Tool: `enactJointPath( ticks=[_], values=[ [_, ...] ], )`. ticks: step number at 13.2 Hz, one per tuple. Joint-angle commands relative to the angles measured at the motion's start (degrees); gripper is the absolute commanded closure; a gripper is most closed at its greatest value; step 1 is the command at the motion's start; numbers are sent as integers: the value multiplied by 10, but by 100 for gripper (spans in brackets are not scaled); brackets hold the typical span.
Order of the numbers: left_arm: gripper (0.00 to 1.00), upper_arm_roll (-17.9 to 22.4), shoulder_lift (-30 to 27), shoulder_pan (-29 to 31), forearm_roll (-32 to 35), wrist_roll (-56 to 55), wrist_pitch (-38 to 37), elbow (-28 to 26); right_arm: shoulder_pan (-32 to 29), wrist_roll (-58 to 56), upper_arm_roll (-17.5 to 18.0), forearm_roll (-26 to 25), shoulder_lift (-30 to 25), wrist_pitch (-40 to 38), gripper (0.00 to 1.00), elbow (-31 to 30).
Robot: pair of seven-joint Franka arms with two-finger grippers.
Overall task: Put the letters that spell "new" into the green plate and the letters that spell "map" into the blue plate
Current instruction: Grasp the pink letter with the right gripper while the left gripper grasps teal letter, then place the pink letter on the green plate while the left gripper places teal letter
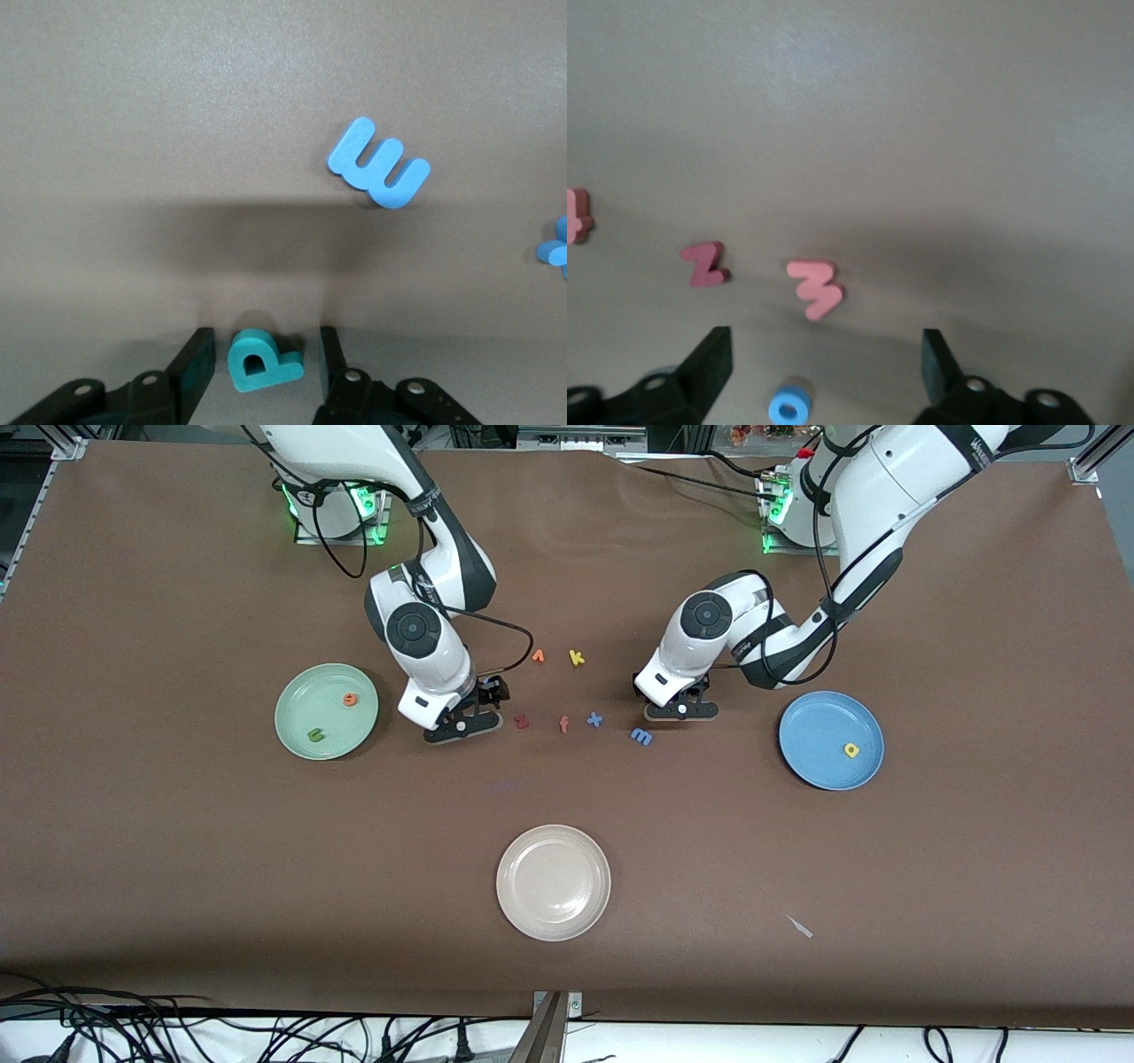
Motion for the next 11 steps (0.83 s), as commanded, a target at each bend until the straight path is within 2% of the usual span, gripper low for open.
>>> enactJointPath(
  ticks=[1,2,5,7,9,10,11],
  values=[
    [61,0,9,-6,20,-17,-12,3,-1,-6,5,7,23,41,18,3],
    [65,0,10,-6,20,-17,-13,4,-2,-9,4,4,25,44,19,4],
    [66,1,10,-7,20,-17,-19,4,9,-15,5,5,49,77,19,4],
    [66,0,10,-8,20,-17,-19,4,9,-13,5,3,50,77,37,7],
    [66,0,6,-5,20,-17,-20,8,13,-15,5,3,50,75,69,10],
    [66,-2,1,-2,19,-18,-20,8,13,-14,5,3,50,75,81,10],
    [66,-4,-8,2,17,-18,-21,13,14,-14,4,3,50,75,84,11]
  ],
)
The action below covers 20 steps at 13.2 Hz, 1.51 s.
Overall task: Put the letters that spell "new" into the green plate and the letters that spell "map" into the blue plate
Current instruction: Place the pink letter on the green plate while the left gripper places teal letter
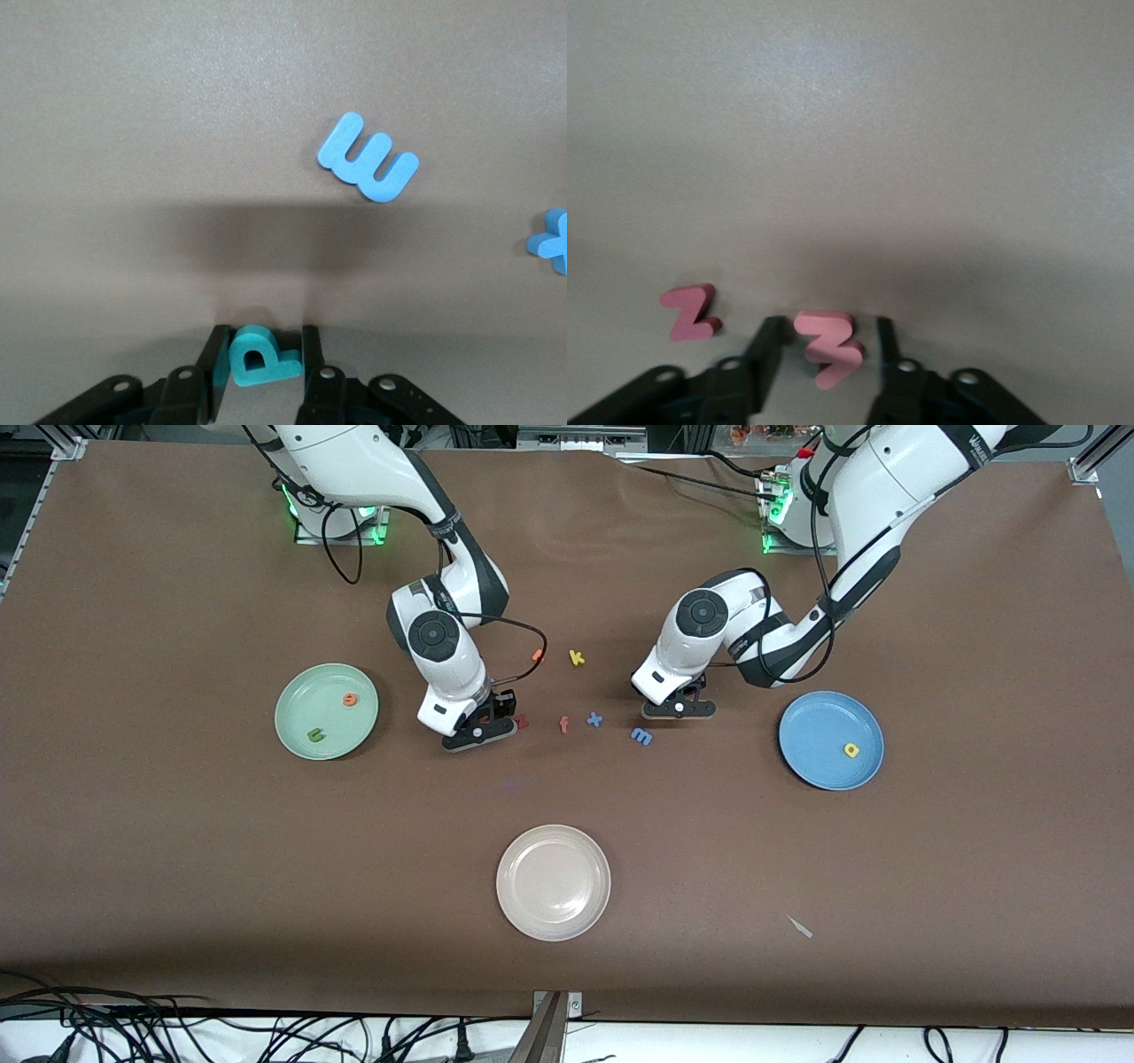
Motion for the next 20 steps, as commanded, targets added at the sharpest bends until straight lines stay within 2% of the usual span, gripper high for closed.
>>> enactJointPath(
  ticks=[1,3,4,6,8,12,16,20],
  values=[
    [66,-1,-13,6,14,-15,-21,15,4,-8,-2,3,0,2,84,7],
    [68,-3,-26,9,12,-7,-80,47,3,-11,-6,2,-7,-7,86,6],
    [68,-4,-27,16,12,-3,-108,66,3,-10,-8,2,-8,-10,91,6],
    [68,-12,-29,44,11,12,-129,87,2,-12,-12,2,-15,-16,92,4],
    [67,-30,-40,94,10,56,-143,90,2,-16,-23,2,-27,-39,94,7],
    [67,-112,-41,247,10,191,-215,90,2,-14,-29,3,-41,-74,94,7],
    [67,-107,-28,321,10,335,-239,81,2,-24,-47,3,-55,-102,94,7],
    [67,-106,-12,384,10,430,-239,81,1,-53,-92,3,-87,-148,94,7]
  ],
)
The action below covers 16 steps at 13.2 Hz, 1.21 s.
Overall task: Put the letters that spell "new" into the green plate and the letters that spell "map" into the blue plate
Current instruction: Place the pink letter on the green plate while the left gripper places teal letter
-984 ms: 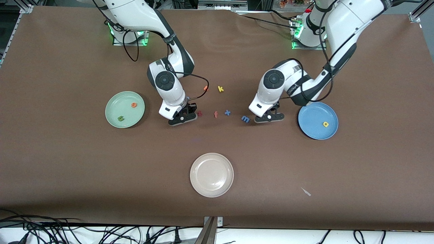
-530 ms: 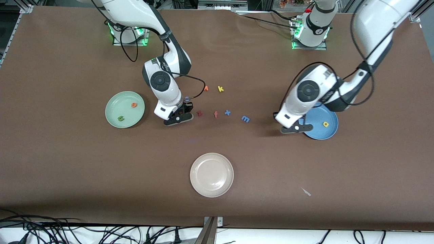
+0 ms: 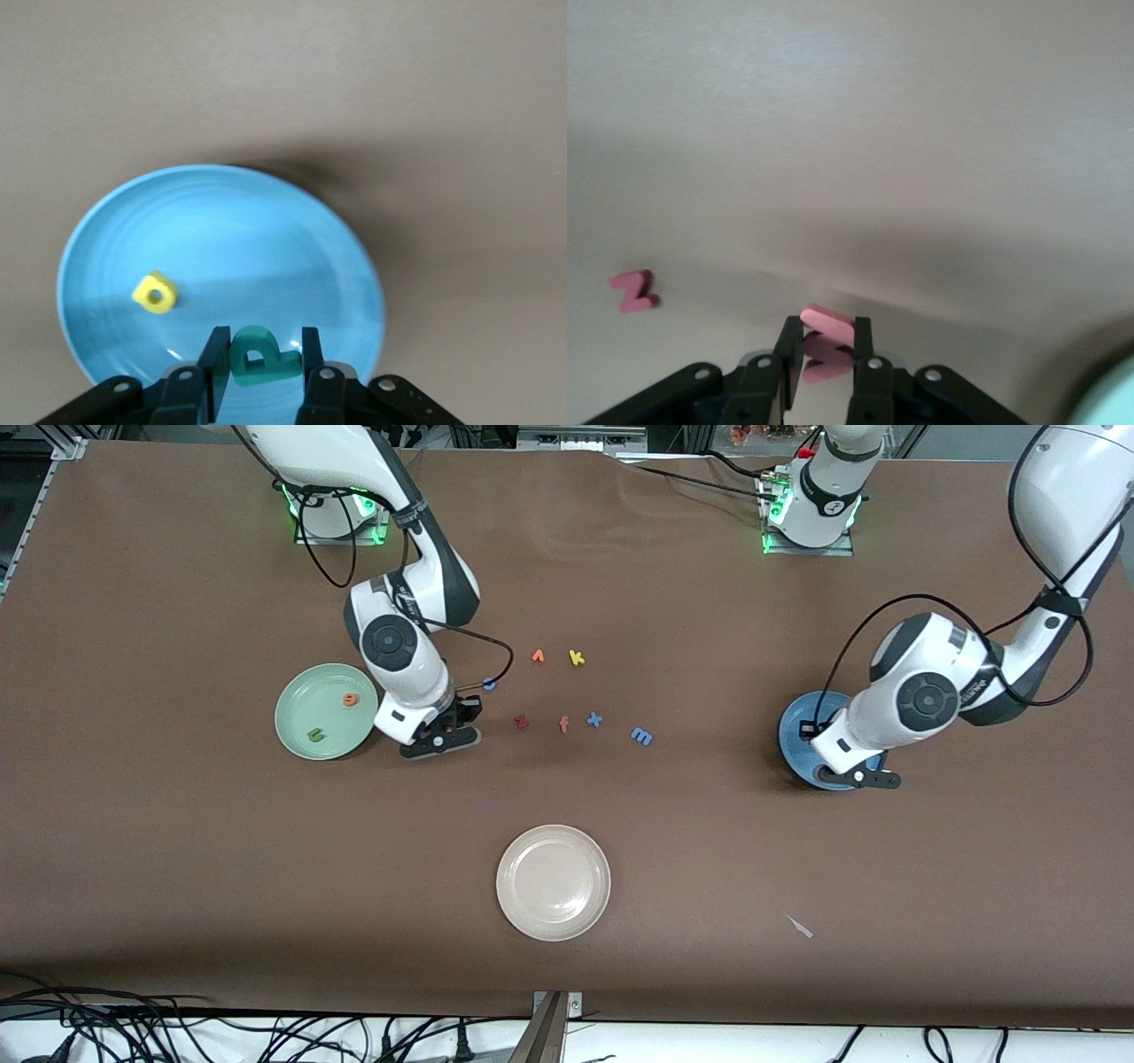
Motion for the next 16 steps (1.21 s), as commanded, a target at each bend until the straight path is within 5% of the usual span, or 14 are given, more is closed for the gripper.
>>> enactJointPath(
  ticks=[1,10,14,16],
  values=[
    [67,-9,4,25,10,41,-5,-1,1,-21,-26,3,-32,-43,94,-2],
    [61,11,40,22,20,44,0,-1,1,-126,-134,6,-78,-174,93,-6],
    [5,9,37,24,19,43,0,2,1,-143,-168,4,-79,-203,93,-9],
    [1,-5,29,21,11,33,-5,7,1,-151,-179,4,-79,-198,93,-27]
  ],
)
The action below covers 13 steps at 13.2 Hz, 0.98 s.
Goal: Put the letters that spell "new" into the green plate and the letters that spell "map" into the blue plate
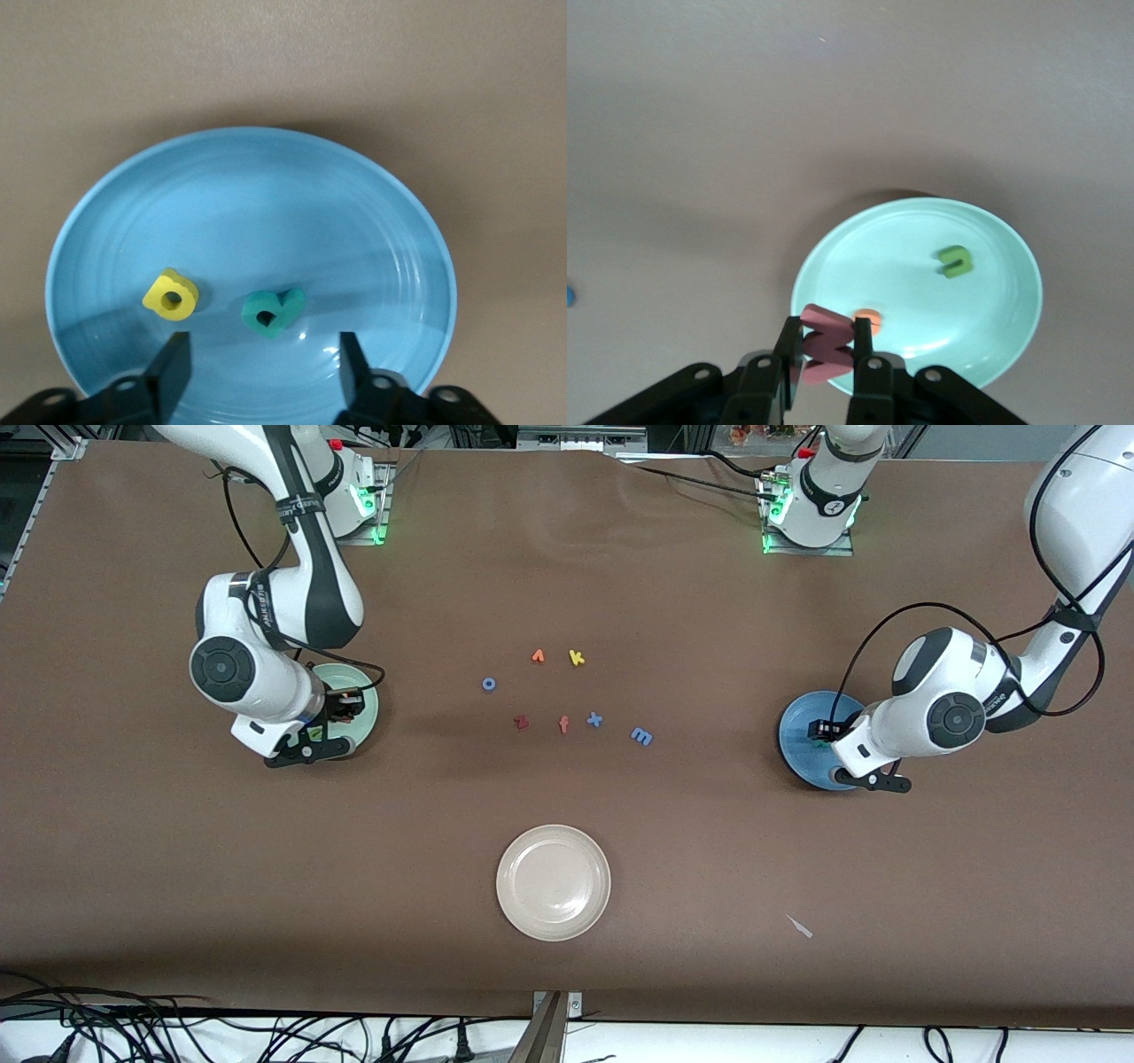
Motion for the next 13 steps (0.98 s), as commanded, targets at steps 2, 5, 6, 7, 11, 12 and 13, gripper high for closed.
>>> enactJointPath(
  ticks=[2,5,6,7,11,12,13],
  values=[
    [1,-46,-18,-7,9,-69,-6,6,3,-27,-21,3,-14,0,93,-38],
    [1,-81,-13,-58,7,-222,-4,8,3,-47,-43,3,-18,28,93,-86],
    [1,-81,-12,-87,-4,-271,2,12,3,-48,-43,6,-21,47,93,-112],
    [1,-81,-6,-117,-14,-311,4,30,3,-48,-43,6,-23,74,93,-135],
    [1,-50,8,-216,-32,-537,43,54,2,-49,-43,6,-16,159,92,-191],
    [1,-36,13,-238,-32,-592,59,54,3,-48,-43,6,-13,188,91,-204],
    [1,-19,19,-265,-32,-654,79,54,2,-48,-43,8,-12,197,68,-209]
  ],
)
